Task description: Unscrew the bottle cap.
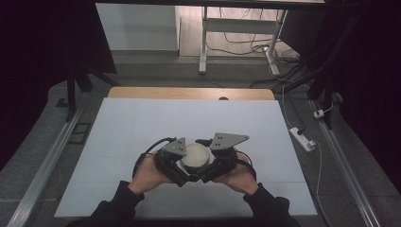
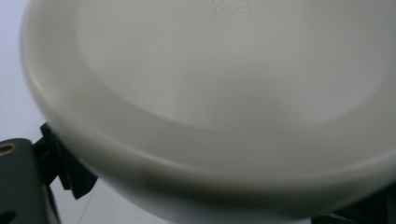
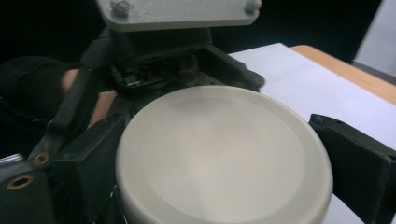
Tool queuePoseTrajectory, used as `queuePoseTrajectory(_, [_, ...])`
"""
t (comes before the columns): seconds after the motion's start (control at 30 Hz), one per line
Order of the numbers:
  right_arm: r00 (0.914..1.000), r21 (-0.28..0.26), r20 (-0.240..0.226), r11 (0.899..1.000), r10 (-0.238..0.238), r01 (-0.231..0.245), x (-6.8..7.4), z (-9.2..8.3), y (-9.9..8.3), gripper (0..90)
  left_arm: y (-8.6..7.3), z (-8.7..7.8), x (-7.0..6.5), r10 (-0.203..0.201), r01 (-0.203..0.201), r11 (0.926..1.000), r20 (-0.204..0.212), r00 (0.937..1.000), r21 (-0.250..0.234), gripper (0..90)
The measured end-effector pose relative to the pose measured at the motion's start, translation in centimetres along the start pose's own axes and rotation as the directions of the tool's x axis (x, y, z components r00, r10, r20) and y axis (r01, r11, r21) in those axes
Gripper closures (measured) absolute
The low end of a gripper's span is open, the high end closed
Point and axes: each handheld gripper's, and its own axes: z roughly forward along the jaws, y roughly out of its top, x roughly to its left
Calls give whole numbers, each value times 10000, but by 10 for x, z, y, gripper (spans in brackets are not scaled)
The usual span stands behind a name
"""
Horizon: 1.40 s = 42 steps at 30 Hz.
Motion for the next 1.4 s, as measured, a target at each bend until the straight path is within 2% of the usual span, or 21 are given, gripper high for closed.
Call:
queuePoseTrajectory(0.03, [9998,-12,-223,10000,3,-4,-1,0,0,74,-1,0,0,65,-65,10000,215,9997,-35,75])
queuePoseTrajectory(0.07, [9998,-12,-223,10000,3,-4,-1,0,0,74,-1,0,0,65,-65,10000,215,9997,-35,75])
queuePoseTrajectory(0.1, [9978,-14,-669,10000,8,-9,-2,-1,-1,75,-1,0,1,313,-314,9995,569,9979,6,75])
queuePoseTrajectory(0.13, [9962,28,-871,10000,-34,36,-2,-2,-1,75,-1,0,1,313,-314,9995,569,9979,6,75])
queuePoseTrajectory(0.17, [9942,34,-1069,10000,-73,77,-2,-2,-1,75,-2,-1,0,579,-586,9983,816,9950,63,75])
queuePoseTrajectory(0.2, [9942,34,-1069,10000,-73,77,-2,-2,-1,75,-2,-1,0,579,-586,9983,816,9950,63,75])
queuePoseTrajectory(0.23, [9901,39,-1394,9998,-167,174,-2,-2,-2,75,-2,-1,-1,748,-760,9971,1024,9919,78,75])
queuePoseTrajectory(0.27, [9883,31,-1513,9998,-200,207,-2,-2,-2,75,-2,-1,-1,794,-808,9967,1070,9911,88,75])
queuePoseTrajectory(0.33, [9870,35,-1597,9998,-182,190,-2,-2,-2,75,-3,-1,-1,797,-812,9967,1075,9910,88,75])
queuePoseTrajectory(0.97, [9939,-273,-1087,9995,-156,127,-3,-8,1,76,-5,3,2,601,-625,9976,744,9954,297,75])
queuePoseTrajectory(1.4, [9978,-284,-663,9996,-81,63,-7,-13,1,76,-9,0,9,225,-232,9989,181,9996,400,75])
